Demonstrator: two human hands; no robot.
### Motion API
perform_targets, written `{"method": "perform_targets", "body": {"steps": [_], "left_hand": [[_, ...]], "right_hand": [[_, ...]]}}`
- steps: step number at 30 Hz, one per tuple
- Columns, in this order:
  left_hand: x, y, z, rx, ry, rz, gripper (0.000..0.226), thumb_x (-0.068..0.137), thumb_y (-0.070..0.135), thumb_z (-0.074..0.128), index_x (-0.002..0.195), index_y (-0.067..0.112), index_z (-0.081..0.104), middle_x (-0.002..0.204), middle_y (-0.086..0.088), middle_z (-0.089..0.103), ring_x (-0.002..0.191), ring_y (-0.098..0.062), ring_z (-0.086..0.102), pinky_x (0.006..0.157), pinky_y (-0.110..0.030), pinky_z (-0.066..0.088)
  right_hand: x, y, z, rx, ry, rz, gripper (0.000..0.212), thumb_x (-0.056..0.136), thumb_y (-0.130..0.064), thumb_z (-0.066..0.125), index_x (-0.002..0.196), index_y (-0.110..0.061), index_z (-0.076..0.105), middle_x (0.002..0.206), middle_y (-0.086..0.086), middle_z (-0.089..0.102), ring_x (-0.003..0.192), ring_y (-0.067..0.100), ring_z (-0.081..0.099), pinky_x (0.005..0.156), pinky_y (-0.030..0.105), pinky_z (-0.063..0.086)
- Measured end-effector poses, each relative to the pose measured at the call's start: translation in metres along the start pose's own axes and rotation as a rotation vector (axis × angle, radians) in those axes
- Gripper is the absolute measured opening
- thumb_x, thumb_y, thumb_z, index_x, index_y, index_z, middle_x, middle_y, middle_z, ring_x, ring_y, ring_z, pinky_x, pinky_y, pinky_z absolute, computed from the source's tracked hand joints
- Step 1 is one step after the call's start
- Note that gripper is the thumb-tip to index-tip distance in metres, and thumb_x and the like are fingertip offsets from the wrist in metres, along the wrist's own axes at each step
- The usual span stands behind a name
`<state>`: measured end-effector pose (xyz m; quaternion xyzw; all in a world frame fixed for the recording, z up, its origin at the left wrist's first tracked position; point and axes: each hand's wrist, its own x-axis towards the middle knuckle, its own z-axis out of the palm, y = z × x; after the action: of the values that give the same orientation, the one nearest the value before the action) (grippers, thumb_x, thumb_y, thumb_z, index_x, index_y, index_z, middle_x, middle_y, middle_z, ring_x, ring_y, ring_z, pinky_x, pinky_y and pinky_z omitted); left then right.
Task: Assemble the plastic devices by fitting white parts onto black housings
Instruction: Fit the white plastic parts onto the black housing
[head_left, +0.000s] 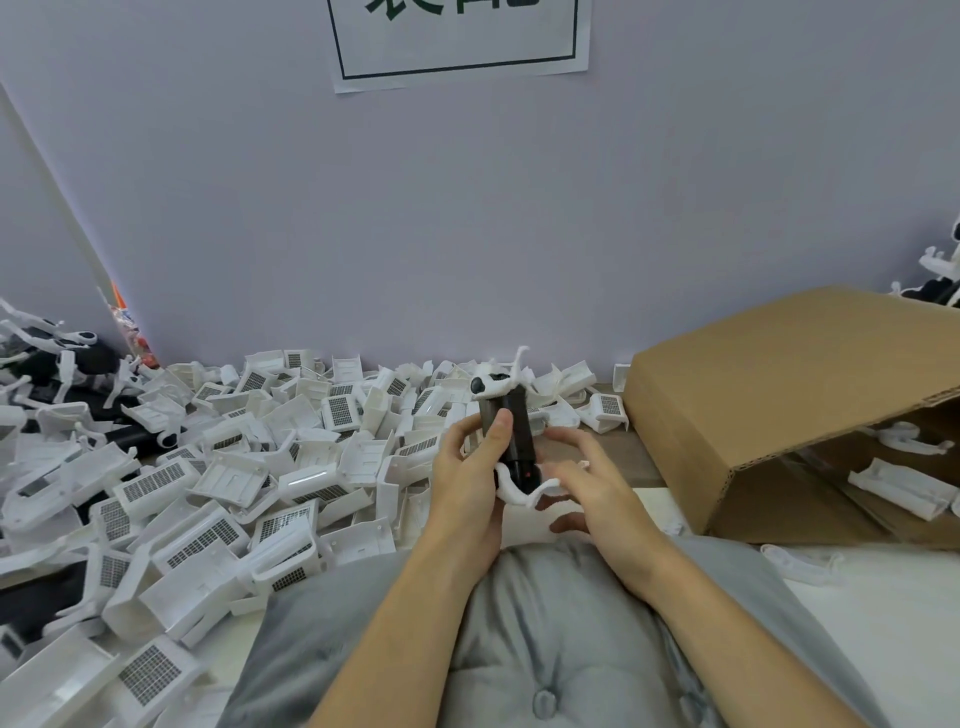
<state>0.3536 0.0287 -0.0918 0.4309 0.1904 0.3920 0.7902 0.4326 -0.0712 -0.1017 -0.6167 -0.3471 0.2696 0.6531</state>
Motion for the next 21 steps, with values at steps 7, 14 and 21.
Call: {"method": "perform_targets", "body": {"steps": [7, 14, 21], "left_hand": [[0.006, -0.003, 0.001, -0.053, 0.088, -0.004, 0.014, 0.096, 0.023, 0.065, 0.104, 0.017, 0.054, 0.081, -0.005, 0.066, 0.071, -0.023, 0.06, 0.06, -0.033, 0.049], [0.007, -0.007, -0.003, 0.001, 0.059, 0.046, 0.043, 0.085, -0.005, 0.072, 0.118, 0.014, 0.053, 0.097, -0.017, 0.063, 0.079, -0.028, 0.067, 0.065, -0.036, 0.056], [0.001, 0.008, 0.003, 0.127, -0.013, 0.002, 0.045, 0.075, 0.026, 0.08, 0.109, -0.001, 0.069, 0.103, -0.019, 0.073, 0.094, -0.029, 0.069, 0.08, -0.039, 0.057]], "right_hand": [[-0.005, -0.004, 0.001, -0.124, 0.13, -0.278, 0.029, 0.082, -0.039, 0.059, 0.108, -0.03, 0.067, 0.104, -0.007, 0.067, 0.095, 0.002, 0.061, 0.083, 0.019, 0.045], [-0.002, 0.0, 0.003, -0.432, 0.272, -0.367, 0.024, 0.085, -0.026, 0.077, 0.109, -0.021, 0.072, 0.099, -0.013, 0.073, 0.097, 0.002, 0.066, 0.084, 0.017, 0.05], [0.0, -0.003, -0.003, -0.024, 0.164, -0.209, 0.024, 0.097, -0.002, 0.058, 0.115, -0.01, 0.071, 0.104, -0.004, 0.077, 0.101, 0.007, 0.07, 0.087, 0.021, 0.054]]}}
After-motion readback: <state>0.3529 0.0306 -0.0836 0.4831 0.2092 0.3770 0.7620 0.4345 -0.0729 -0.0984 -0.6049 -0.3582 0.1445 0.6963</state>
